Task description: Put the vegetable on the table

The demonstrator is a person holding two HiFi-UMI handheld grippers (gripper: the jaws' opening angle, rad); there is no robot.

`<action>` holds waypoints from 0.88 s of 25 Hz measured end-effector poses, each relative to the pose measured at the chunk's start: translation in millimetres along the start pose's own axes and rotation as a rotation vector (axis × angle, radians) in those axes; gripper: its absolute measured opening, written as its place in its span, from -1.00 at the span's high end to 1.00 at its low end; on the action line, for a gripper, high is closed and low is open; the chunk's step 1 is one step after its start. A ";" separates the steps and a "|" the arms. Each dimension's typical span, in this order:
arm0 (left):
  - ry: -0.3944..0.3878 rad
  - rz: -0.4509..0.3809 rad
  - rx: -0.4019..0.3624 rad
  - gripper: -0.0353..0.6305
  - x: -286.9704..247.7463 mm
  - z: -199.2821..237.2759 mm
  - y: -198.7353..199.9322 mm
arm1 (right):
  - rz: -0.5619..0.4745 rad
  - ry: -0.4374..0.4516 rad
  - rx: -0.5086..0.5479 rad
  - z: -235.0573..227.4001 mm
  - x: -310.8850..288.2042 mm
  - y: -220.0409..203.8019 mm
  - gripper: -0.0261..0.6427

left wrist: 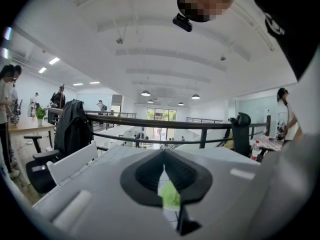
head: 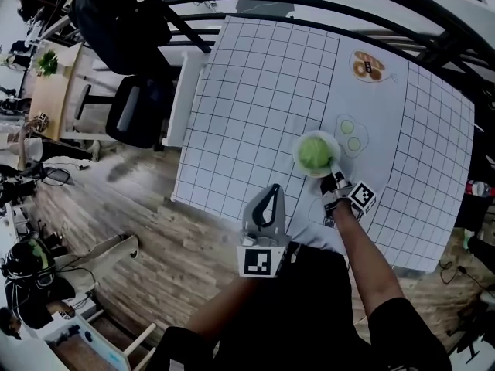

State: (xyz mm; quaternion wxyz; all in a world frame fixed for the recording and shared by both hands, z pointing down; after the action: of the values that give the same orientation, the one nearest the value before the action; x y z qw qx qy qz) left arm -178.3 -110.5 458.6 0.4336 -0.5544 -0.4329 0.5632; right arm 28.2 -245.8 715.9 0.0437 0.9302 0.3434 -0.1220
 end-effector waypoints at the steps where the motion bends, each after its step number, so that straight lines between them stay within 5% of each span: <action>1: 0.009 0.006 0.015 0.87 1.1 1.2 -1.0 | -0.003 0.019 -0.004 -1.5 -2.2 -0.7 0.83; 15: 0.031 -0.001 0.017 0.87 7.1 1.6 -1.8 | -0.013 -0.049 0.009 -1.9 -7.0 -10.9 0.81; 22: 0.051 -0.001 0.038 0.87 10.5 7.2 0.2 | -0.013 -0.201 0.065 4.3 -7.4 -10.4 0.78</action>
State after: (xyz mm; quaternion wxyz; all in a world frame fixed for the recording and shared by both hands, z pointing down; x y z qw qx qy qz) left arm -185.5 -100.4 455.9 0.4550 -0.5601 -0.4112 0.5570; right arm 15.2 -243.3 713.7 0.0469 0.9119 0.3391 -0.2262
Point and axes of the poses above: the fingertips, and each gripper's own axes: x backward along the fingers, z to its left, y out of its top, the point moved 10 cm from there along x, backward along the fingers, and after that the axes turned 3 degrees about -x, right-handed, at the moved point
